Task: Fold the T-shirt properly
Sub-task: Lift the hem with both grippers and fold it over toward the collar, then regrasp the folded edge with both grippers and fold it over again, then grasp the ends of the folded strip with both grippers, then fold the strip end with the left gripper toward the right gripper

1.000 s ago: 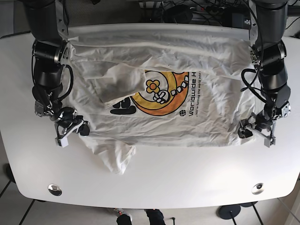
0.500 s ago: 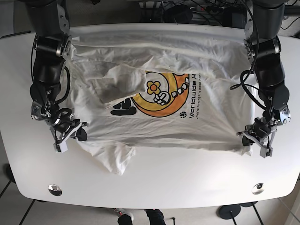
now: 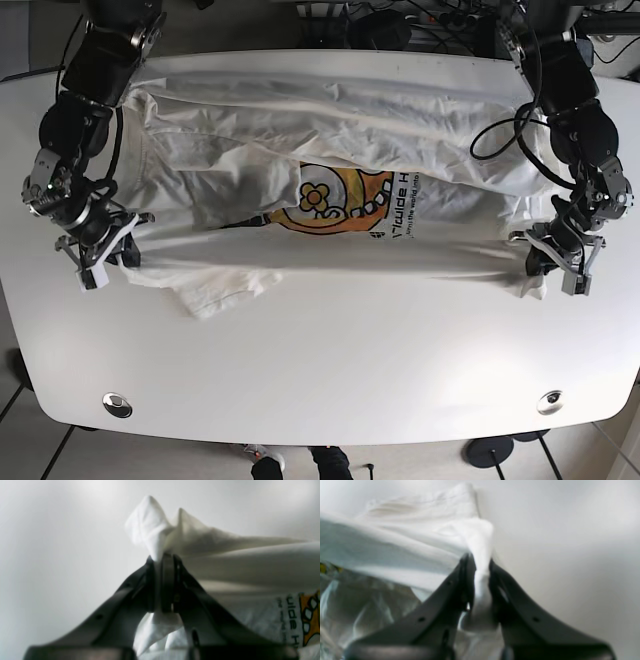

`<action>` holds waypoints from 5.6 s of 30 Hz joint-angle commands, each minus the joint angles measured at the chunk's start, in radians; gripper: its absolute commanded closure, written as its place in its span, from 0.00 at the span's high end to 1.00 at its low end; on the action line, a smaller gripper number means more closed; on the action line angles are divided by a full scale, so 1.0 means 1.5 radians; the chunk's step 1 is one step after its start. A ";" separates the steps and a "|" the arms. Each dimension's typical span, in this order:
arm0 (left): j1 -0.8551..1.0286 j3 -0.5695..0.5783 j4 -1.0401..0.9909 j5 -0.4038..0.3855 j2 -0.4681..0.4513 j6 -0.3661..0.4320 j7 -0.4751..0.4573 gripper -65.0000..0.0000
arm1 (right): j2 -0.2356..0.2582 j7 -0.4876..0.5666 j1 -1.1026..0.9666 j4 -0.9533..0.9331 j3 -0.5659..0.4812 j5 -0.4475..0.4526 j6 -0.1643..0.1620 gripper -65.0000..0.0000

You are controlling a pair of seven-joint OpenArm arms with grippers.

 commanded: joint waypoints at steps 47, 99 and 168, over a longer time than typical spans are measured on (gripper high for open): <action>0.127 -0.021 0.158 -0.018 0.012 0.004 0.115 0.53 | -0.042 -0.109 -0.007 0.037 0.026 0.136 -0.004 0.87; 0.213 -0.023 0.164 0.027 -0.034 0.003 -0.008 0.53 | -0.045 -0.207 -0.390 0.314 0.197 0.307 -0.044 0.67; 0.159 -0.117 0.126 -0.179 0.050 -0.106 0.188 0.03 | -0.050 0.048 -0.115 -0.112 -0.047 0.049 -0.004 0.27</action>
